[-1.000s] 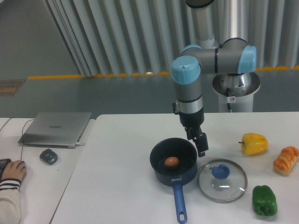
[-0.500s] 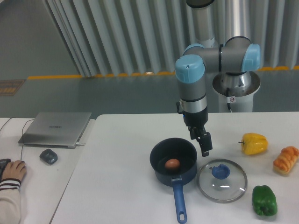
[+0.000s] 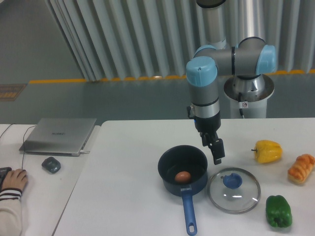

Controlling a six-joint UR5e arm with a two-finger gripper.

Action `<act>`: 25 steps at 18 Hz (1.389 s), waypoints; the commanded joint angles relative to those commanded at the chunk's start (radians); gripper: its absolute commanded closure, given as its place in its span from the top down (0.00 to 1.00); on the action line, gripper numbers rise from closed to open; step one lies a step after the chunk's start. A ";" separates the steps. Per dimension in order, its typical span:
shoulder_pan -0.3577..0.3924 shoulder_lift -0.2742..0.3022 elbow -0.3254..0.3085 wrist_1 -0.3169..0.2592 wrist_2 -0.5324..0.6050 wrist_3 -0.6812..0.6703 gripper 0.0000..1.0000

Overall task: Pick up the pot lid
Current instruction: 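Move the gripper from above the saucepan toward the glass lid's blue knob, then lower the gripper onto the blue knob of the glass lid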

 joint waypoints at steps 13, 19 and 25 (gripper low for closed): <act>0.066 -0.046 0.020 0.008 0.009 0.195 1.00; 0.072 -0.081 0.020 0.002 0.008 0.296 1.00; 0.077 -0.107 0.000 0.002 0.011 0.333 1.00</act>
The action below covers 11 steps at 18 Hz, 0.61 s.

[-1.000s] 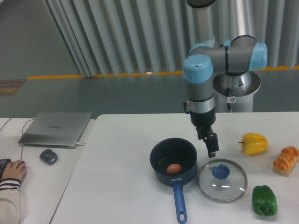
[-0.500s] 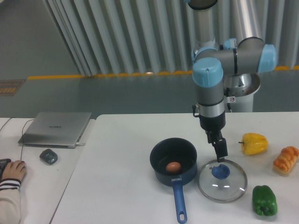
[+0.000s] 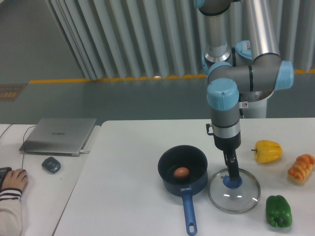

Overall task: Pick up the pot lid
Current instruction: 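Lower the gripper onto the blue knob of the glass lid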

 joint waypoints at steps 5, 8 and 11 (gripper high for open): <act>0.002 -0.012 0.000 0.000 -0.009 0.000 1.00; 0.002 -0.020 0.000 0.002 -0.014 -0.006 1.00; 0.003 -0.022 -0.002 0.006 -0.021 -0.002 1.00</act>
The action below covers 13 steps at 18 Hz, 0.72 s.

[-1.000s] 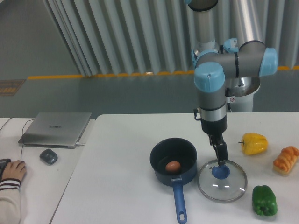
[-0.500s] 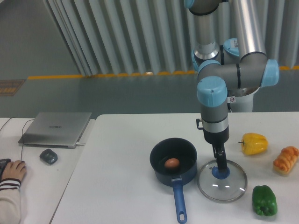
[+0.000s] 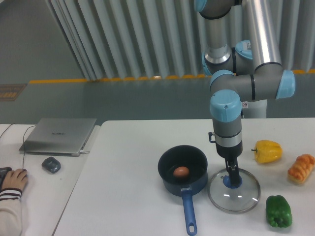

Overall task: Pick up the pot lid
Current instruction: 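Lower the gripper onto the blue knob of the glass lid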

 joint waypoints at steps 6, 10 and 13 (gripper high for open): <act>0.014 0.005 0.008 0.003 -0.051 0.000 1.00; 0.011 0.011 -0.001 0.002 -0.048 -0.006 1.00; 0.014 0.017 -0.003 0.002 -0.049 -0.003 1.00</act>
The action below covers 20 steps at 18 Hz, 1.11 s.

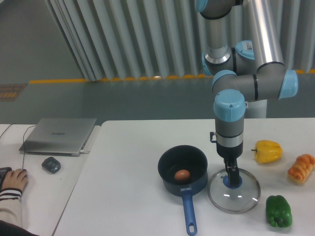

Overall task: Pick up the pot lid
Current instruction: 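Lower the gripper onto the blue knob of the glass lid, then close the gripper around the blue knob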

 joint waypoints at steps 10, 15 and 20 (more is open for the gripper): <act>-0.006 -0.028 -0.011 0.002 0.005 -0.002 1.00; -0.006 -0.046 -0.003 0.015 0.003 -0.008 1.00; -0.003 -0.043 0.003 0.015 0.003 -0.003 1.00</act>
